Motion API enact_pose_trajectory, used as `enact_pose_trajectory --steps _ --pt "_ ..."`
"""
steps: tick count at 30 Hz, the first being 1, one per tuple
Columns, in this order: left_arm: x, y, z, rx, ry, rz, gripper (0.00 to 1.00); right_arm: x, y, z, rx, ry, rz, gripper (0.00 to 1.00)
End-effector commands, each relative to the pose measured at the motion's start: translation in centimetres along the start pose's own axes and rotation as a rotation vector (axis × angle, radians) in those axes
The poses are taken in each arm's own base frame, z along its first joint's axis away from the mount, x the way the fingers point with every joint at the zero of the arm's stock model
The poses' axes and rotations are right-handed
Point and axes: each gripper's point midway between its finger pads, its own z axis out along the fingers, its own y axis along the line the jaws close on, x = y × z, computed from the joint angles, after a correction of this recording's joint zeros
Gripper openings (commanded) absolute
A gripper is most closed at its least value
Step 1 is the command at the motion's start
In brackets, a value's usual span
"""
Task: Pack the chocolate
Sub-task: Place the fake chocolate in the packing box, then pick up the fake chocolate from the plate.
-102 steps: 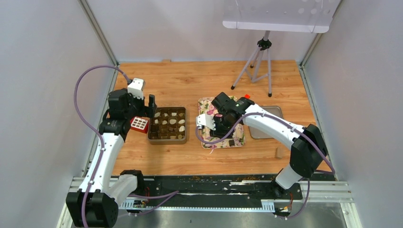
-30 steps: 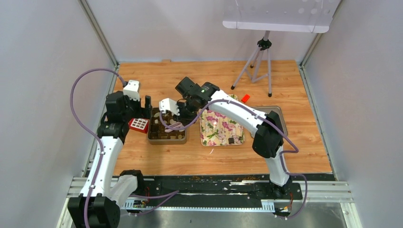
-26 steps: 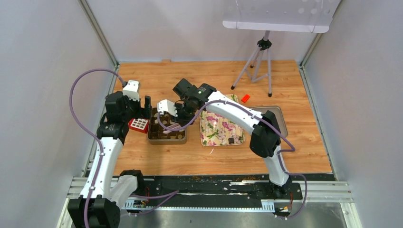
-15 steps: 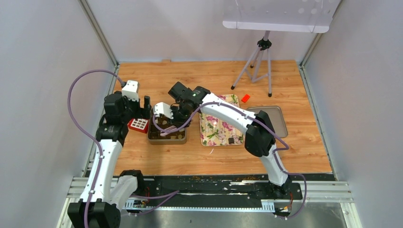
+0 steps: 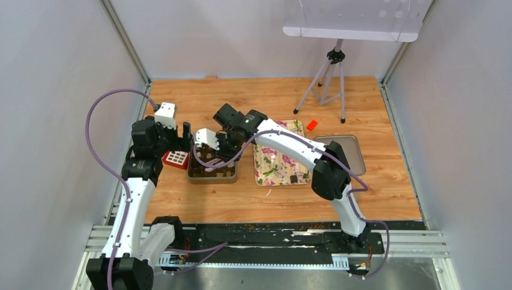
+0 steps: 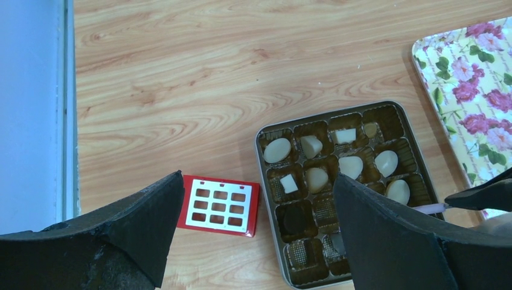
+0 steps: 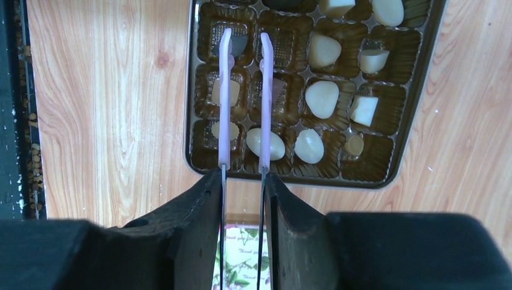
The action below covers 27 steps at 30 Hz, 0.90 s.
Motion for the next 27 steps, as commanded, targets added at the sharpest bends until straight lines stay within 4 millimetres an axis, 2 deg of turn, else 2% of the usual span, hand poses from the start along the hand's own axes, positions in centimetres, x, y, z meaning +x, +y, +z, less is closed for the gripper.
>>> enact_pose_trajectory --steps 1,7,10,12,16,18,24,27 --pt "-0.8 -0.1 0.2 0.015 -0.034 -0.007 1.00 -2.7 -1.2 -5.6 0.124 -0.088 -0.039 0.29" --pt "-0.9 -0.4 0.8 0.036 -0.031 -0.023 1.00 0.2 0.3 -10.1 0.145 -0.069 -0.022 0.22" --pt "-1.1 -0.5 1.0 0.044 -0.027 -0.027 1.00 3.4 1.3 -12.0 0.147 -0.034 0.019 0.22" --pt "-1.3 -0.5 1.1 0.048 -0.026 -0.027 1.00 6.4 2.2 -13.0 0.141 0.006 0.036 0.22" --pt "-1.6 -0.5 1.4 0.056 -0.021 -0.026 1.00 13.3 3.9 -14.1 0.138 0.124 0.081 0.22" --pt "-1.8 -0.6 1.6 0.063 -0.016 -0.025 1.00 15.8 4.4 -14.8 0.149 0.159 0.114 0.23" --pt "-2.3 -0.6 1.9 0.074 -0.010 -0.027 1.00 20.6 5.3 -16.0 0.154 0.265 0.121 0.23" --pt "-2.3 -0.7 1.9 0.078 -0.011 -0.033 1.00 21.9 5.7 -16.3 0.144 0.312 0.095 0.23"
